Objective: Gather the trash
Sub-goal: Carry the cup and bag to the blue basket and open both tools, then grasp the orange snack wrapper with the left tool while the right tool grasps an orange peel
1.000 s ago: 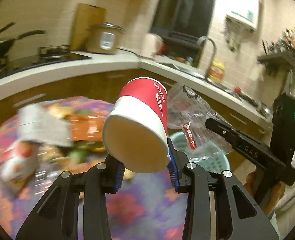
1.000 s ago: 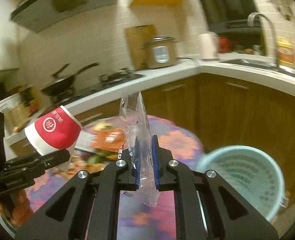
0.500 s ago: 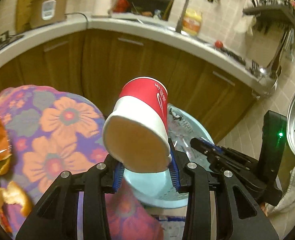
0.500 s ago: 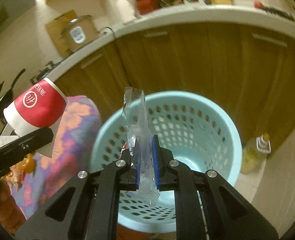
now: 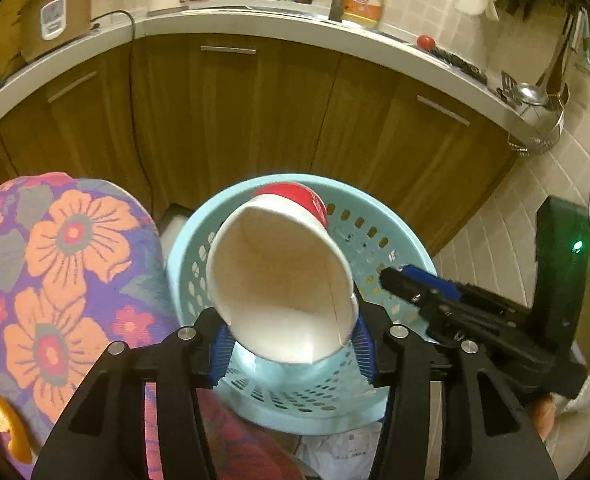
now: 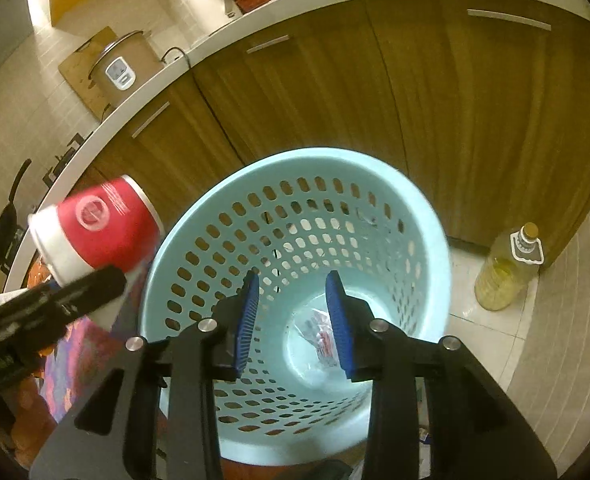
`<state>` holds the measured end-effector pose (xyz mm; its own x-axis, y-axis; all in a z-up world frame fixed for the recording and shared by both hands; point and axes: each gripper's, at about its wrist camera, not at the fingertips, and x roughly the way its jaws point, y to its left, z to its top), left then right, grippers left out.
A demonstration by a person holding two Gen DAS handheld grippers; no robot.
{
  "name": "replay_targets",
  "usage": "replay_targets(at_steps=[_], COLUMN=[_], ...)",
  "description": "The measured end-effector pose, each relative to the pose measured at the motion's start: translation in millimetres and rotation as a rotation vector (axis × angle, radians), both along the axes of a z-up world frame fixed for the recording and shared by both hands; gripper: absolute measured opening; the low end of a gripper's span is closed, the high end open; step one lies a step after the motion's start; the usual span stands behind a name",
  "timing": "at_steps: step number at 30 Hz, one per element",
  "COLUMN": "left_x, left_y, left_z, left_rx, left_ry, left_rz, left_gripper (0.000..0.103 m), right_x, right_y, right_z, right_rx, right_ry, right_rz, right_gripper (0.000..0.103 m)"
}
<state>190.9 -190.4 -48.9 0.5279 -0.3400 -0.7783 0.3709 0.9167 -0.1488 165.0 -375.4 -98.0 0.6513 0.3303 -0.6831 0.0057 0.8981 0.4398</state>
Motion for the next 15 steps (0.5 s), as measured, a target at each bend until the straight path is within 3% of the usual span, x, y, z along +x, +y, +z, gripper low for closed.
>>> replay_targets(at_steps=[2,15], left_x=[-2,-44], left_y=[0,56], left_z=[-1,26], left_rx=[0.006,-0.078], left_ry=[-0.002,-0.063], left_rz=[-0.002,0.074], left_gripper=[0.056,0.057], right_x=[-4,-29], right_y=[-2,26], right_z=[3,42], right_rx=[0.001,-0.017], right_ry=[-0.009,-0.088], right_rz=[-0.005,0.046], right_gripper=[0.031,0.031])
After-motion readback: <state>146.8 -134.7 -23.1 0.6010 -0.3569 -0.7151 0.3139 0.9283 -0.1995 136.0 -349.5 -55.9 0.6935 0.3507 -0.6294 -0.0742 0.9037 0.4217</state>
